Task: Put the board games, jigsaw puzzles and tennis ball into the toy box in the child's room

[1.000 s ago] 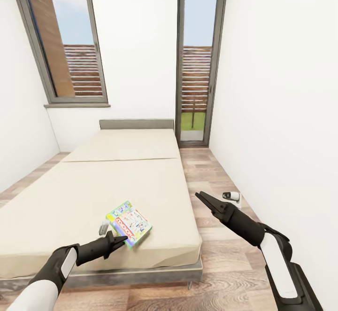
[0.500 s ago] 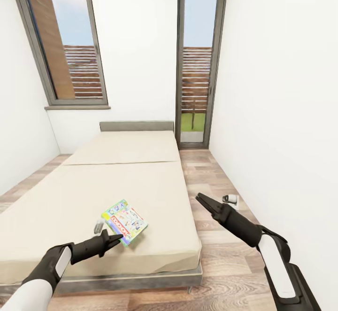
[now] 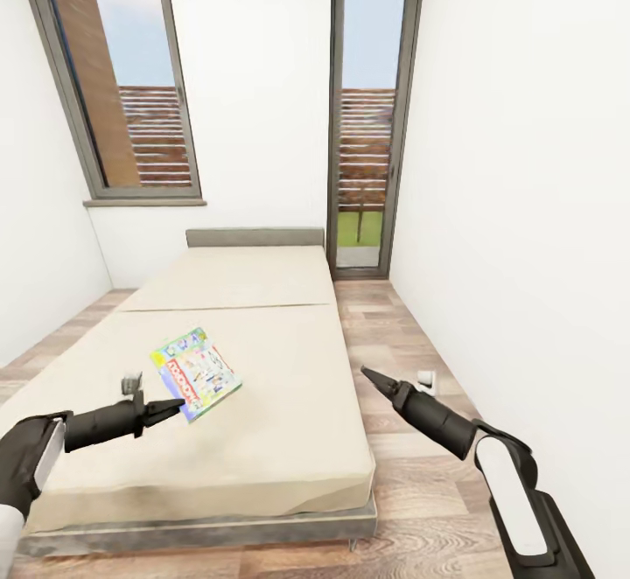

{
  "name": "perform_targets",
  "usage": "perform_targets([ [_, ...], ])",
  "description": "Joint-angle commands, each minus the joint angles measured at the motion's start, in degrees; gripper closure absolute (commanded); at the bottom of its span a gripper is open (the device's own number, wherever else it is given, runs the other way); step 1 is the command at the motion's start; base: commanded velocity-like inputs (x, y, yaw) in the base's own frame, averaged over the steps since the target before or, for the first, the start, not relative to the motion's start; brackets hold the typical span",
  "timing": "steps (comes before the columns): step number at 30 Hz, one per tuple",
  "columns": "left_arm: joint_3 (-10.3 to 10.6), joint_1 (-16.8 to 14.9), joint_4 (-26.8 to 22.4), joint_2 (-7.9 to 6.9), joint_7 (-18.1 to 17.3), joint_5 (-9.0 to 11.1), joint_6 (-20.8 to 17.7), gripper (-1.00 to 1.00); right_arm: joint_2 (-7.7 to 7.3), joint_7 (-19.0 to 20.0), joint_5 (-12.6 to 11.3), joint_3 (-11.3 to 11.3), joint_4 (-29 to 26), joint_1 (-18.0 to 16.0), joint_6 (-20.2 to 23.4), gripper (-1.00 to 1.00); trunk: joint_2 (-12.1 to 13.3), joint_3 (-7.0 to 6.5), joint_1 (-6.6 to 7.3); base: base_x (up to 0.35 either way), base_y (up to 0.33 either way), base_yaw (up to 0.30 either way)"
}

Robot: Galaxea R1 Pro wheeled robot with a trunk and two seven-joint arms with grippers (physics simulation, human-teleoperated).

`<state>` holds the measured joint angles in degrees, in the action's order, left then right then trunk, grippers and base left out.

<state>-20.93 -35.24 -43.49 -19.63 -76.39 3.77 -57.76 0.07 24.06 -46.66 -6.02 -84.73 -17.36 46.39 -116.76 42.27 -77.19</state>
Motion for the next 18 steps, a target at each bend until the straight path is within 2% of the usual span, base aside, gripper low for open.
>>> perform_targets([
  [1,1.14,-0.08,-0.15,-2.3,-3.25,-0.27,-0.47,1.0,0.06,-2.55,-0.06,0.04,-0.05,-0.04,0.37,-1.0,0.39,-0.12,0.23,0.0,0.0,0.0],
  [2,2.27,-0.42,-0.39,-5.68,-7.33,-0.31,-0.49,1.0,0.13,-5.47,-0.15,0.17,-0.03,-0.04,0.45,-1.0,0.79,-0.3,0.45,0.0,0.0,0.0],
  [4,3.03,-1.16,-0.58,-10.09,-11.62,-0.33,-0.36,1.0,0.17,-7.36,-0.22,0.29,-0.18,-0.04,0.54,-1.0,1.6,-0.66,0.89,0.0,0.0,0.0],
  [6,3.38,-1.52,-0.66,-13.18,-13.61,-0.33,-0.2,1.0,0.23,-8.17,-0.22,0.62,-0.33,-0.04,0.49,-1.0,2.4,-1.02,1.33,0.0,0.0,0.0],
  [9,3.57,-1.71,-0.7,-15.08,-13.61,-0.31,-0.13,1.0,0.23,-8.64,-0.16,1.8,-0.28,-0.04,-1.08,-1.0,3.6,-1.56,1.99,0.0,0.0,0.0],
  [14,3.68,-1.75,-0.71,-15.45,-13.61,-0.34,-0.08,1.0,0.2,-8.89,-0.12,3.21,-0.22,-0.04,-2.78,-1.0,5.61,-2.45,3.09,0.0,0.0,0.0],
  [18,3.7,-1.76,-0.72,-15.46,-13.61,-0.34,-0.07,1.0,0.15,-9.22,-0.17,3.42,-0.65,-0.04,-3.07,-1.0,7.21,-3.17,3.96,0.0,0.0,0.0],
])
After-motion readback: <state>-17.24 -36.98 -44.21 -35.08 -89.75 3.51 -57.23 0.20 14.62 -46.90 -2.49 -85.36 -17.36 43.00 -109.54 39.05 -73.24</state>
